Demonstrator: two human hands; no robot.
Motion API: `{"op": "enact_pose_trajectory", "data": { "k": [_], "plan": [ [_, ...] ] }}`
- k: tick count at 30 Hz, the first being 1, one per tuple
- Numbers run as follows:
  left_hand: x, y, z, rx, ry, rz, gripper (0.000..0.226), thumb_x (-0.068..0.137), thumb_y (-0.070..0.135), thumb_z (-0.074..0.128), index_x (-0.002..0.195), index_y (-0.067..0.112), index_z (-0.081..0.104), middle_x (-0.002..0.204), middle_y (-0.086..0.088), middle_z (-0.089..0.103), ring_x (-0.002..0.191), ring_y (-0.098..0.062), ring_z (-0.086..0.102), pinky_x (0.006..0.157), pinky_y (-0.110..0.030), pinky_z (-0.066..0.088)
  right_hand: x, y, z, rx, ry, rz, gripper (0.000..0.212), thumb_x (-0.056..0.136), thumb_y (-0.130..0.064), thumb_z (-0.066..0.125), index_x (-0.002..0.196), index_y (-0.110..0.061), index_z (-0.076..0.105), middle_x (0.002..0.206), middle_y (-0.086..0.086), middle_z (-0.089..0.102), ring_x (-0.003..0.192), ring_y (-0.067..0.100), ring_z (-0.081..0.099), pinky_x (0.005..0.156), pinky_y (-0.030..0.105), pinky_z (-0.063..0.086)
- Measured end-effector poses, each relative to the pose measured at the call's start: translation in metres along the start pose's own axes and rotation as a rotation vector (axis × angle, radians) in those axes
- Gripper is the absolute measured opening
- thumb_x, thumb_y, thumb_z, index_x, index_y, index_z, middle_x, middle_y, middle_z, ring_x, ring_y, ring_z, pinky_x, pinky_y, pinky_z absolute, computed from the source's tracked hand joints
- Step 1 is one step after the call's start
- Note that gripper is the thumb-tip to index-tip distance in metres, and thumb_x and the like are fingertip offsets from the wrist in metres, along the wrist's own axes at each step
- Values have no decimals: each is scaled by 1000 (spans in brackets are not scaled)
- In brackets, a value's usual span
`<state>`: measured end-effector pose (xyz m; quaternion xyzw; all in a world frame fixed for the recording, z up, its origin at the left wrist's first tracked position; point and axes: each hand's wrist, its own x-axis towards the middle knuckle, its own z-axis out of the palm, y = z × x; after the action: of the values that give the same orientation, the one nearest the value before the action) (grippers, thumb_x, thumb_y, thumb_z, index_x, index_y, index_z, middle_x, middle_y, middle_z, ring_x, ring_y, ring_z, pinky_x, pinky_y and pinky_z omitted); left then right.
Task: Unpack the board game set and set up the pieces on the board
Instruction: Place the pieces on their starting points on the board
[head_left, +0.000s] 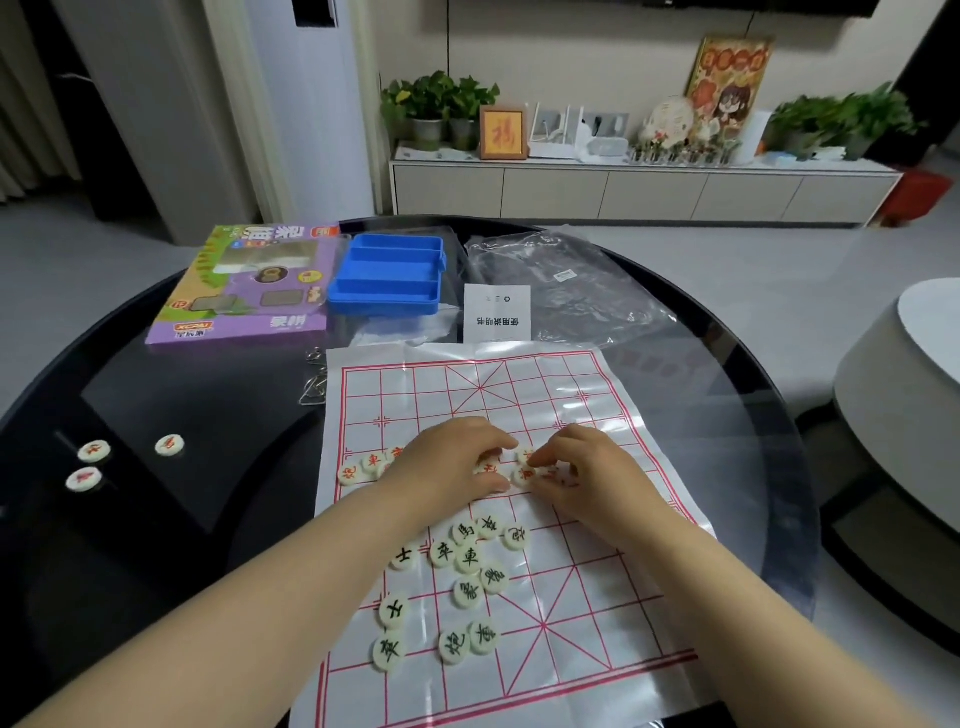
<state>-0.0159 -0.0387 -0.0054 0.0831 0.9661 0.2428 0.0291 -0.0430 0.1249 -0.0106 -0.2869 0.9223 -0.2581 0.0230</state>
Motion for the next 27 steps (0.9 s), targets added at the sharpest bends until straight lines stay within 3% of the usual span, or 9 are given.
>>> {"op": "enact_pose_trajectory", "data": {
  "k": [6, 9, 12, 15, 17, 19, 22, 24, 27],
  "plan": [
    [-11, -4, -4, -192, 105, -46, 38, 83, 19, 64, 121, 22, 56, 113, 10, 52, 105, -9, 50, 86, -14, 37, 1, -5, -5, -14, 7, 16, 25, 85, -26, 61, 105, -13, 65, 93, -9, 45, 82, 8, 39, 60, 6, 29],
    [-31, -17, -14, -244, 210, -64, 30, 87, 15, 59, 116, 21, 60, 105, 17, 47, 100, -2, 45, 77, 1, 31, 4, -14, -7, -36, -14, -3, 22, 87, -21, 58, 107, -14, 64, 102, -4, 53, 83, 5, 39, 59, 7, 31],
    [-64, -47, -29, -232, 359, -138, 25, 88, 7, 55, 110, 14, 65, 99, 18, 49, 98, -2, 46, 76, 4, 29, 13, -35, -4, -54, -28, -56, 23, 89, -18, 55, 110, -15, 63, 111, -2, 56, 81, 6, 42, 62, 12, 32],
    [-100, -87, -49, -140, 523, -276, 24, 86, -1, 53, 104, 7, 67, 101, 5, 57, 97, -9, 48, 76, -4, 30, 27, -69, 8, -41, -56, -130, 26, 90, -18, 53, 114, -15, 60, 114, -1, 56, 84, 7, 47, 75, 15, 38],
    [-121, -119, -60, -99, 581, -417, 28, 87, -6, 48, 106, 4, 66, 111, -5, 60, 104, -20, 51, 84, -14, 30, 39, -96, 23, -39, -89, -175, 28, 91, -19, 51, 118, -15, 58, 118, -1, 56, 96, 11, 52, 79, 16, 37],
    [-138, -151, -69, -75, 592, -536, 33, 87, -8, 45, 115, 1, 61, 125, -12, 54, 116, -27, 47, 93, -21, 30, 53, -124, 42, -57, -137, -209, 30, 92, -19, 49, 120, -16, 56, 121, -1, 55, 107, 15, 52, 83, 18, 37],
    [-152, -179, -75, -96, 552, -638, 41, 91, 1, 45, 133, 3, 43, 144, -11, 35, 130, -26, 35, 106, -28, 24, 77, -165, 76, -91, -217, -269, 31, 91, -15, 48, 120, -11, 55, 122, 9, 54, 110, 25, 52, 89, 29, 41],
    [-154, -185, -74, -82, 538, -661, 48, 91, 11, 51, 136, 5, 38, 145, -9, 33, 131, -25, 33, 107, -30, 24, 91, -190, 98, -111, -243, -308, 33, 89, -12, 47, 121, -8, 54, 124, 12, 53, 113, 29, 50, 91, 33, 41],
    [-153, -190, -71, -14, 601, -661, 47, 85, 15, 60, 129, 3, 47, 134, -13, 48, 123, -30, 40, 102, -35, 30, 107, -218, 126, -120, -247, -357, 36, 89, -13, 47, 125, -9, 51, 131, 9, 48, 119, 28, 44, 95, 34, 37]
  ]
}}
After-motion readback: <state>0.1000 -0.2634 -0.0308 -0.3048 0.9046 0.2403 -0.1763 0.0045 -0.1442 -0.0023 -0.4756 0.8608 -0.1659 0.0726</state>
